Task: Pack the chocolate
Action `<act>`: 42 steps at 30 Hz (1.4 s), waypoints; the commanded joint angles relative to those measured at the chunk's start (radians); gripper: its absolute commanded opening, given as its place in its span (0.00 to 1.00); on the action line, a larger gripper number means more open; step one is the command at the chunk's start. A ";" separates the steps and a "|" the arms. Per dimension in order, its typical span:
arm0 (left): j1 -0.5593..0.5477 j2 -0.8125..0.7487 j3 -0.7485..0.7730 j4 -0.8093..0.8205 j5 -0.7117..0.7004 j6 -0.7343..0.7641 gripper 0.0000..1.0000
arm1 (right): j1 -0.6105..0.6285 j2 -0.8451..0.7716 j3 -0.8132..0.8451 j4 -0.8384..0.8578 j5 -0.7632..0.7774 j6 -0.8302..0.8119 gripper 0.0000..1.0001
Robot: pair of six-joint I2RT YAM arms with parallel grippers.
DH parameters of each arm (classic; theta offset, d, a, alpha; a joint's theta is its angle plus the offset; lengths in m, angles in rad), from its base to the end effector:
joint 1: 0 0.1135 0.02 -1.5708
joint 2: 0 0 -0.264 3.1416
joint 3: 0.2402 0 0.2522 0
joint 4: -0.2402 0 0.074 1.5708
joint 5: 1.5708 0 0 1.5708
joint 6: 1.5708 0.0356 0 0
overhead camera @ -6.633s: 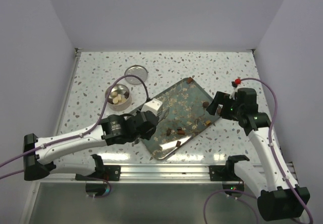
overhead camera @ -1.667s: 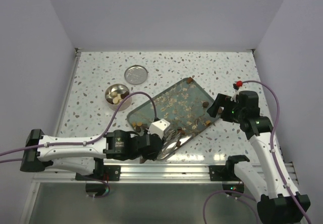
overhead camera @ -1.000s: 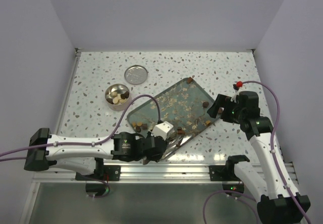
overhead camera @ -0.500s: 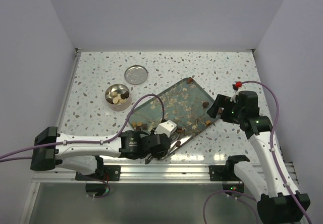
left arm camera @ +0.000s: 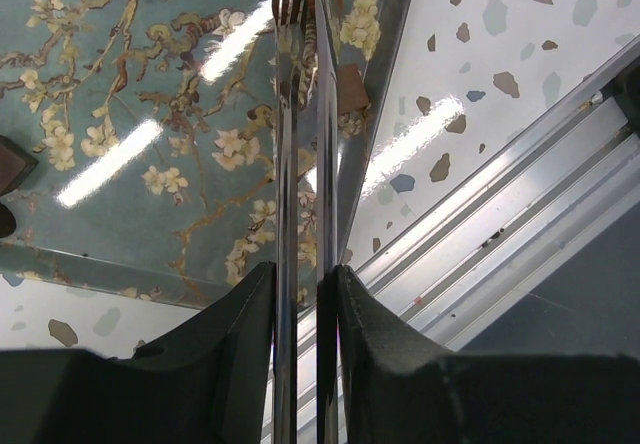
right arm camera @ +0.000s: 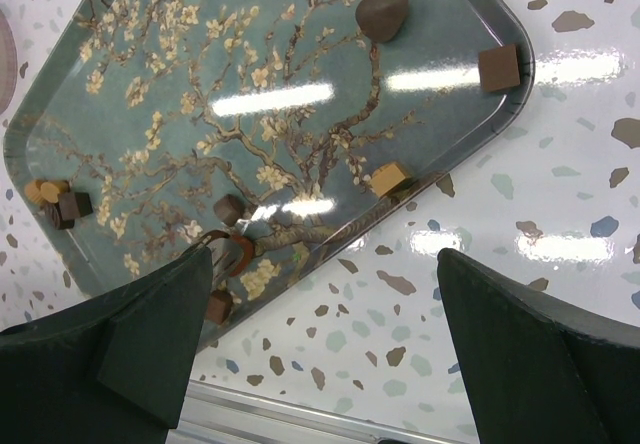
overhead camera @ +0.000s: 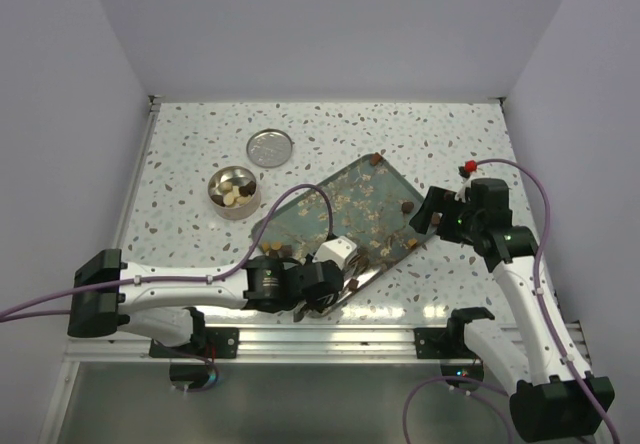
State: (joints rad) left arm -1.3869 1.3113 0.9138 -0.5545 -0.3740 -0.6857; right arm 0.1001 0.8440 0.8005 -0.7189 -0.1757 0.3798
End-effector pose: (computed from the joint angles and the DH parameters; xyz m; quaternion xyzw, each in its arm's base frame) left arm 0.0610 -0.2567 0.2419 0.2683 0.8984 -0.1672 0.3048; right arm 0.1693 0.0233 0.2848 0.0935 0.9117 0.1715 0.3614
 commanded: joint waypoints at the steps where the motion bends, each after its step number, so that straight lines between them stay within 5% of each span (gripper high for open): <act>1: 0.005 -0.010 0.040 0.025 0.003 0.009 0.33 | 0.004 -0.010 0.019 0.001 -0.010 -0.016 0.98; 10: 0.022 -0.055 0.086 -0.057 -0.069 0.000 0.26 | 0.004 -0.008 0.008 0.018 -0.015 -0.012 0.98; 16: 0.155 -0.107 0.128 -0.062 -0.052 0.061 0.26 | 0.004 -0.003 0.008 0.027 -0.021 -0.004 0.98; 22: 0.385 -0.158 0.131 -0.078 -0.031 0.138 0.26 | 0.004 0.000 0.017 0.018 -0.015 -0.013 0.98; 32: 1.017 -0.334 0.120 -0.131 0.159 0.316 0.26 | 0.006 0.024 0.026 0.038 -0.027 -0.013 0.98; 42: 1.098 -0.382 0.050 -0.180 0.204 0.319 0.32 | 0.006 0.033 0.017 0.053 -0.034 -0.012 0.98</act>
State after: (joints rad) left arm -0.2962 0.9455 0.9760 -0.7265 -0.1974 -0.3893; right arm 0.1001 0.8772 0.8001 -0.6975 -0.1802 0.3775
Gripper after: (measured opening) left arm 0.313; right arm 0.979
